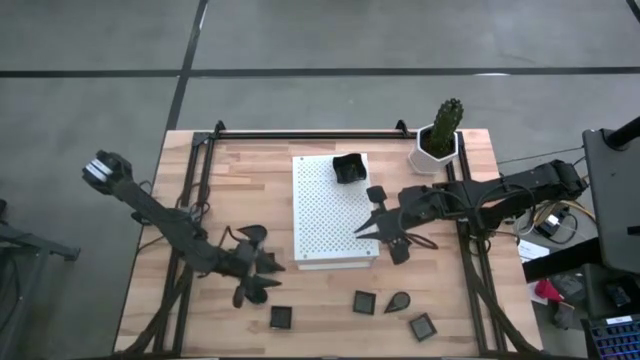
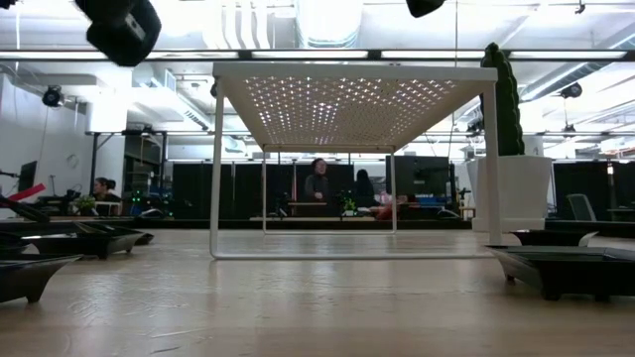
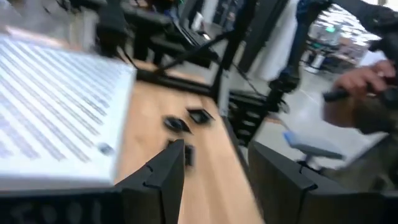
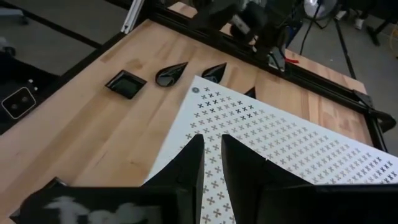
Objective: Pick & Place Mini shaped plates
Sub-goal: Put the black square plate on the shelf
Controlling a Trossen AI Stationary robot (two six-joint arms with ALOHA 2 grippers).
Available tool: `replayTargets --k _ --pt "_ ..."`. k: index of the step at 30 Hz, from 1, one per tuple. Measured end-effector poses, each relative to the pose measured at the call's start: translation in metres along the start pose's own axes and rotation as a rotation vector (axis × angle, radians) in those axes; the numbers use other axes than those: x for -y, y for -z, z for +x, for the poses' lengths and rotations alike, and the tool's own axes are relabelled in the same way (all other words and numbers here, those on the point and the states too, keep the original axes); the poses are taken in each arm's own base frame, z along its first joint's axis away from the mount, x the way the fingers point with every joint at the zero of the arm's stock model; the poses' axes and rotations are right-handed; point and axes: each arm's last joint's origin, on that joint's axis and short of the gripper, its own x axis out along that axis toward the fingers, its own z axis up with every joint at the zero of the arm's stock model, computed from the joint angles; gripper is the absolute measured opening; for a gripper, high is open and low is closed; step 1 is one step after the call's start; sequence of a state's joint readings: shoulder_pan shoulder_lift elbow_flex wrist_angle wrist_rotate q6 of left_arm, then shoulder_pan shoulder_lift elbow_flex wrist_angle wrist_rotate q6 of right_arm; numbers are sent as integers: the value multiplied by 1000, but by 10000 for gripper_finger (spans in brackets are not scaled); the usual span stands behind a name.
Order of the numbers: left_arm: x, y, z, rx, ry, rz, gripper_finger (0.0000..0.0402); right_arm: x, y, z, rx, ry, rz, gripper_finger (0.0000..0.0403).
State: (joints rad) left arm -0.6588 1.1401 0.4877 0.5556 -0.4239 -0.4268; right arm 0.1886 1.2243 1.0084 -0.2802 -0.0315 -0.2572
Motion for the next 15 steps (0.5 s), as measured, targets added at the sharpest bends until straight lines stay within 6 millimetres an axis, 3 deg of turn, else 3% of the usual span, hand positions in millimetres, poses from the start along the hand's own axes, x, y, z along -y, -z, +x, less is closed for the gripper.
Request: replayTargets --k 15 --pt "13 43 7 -265 71 -282 170 -1 1 1 -3 -5 54 52"
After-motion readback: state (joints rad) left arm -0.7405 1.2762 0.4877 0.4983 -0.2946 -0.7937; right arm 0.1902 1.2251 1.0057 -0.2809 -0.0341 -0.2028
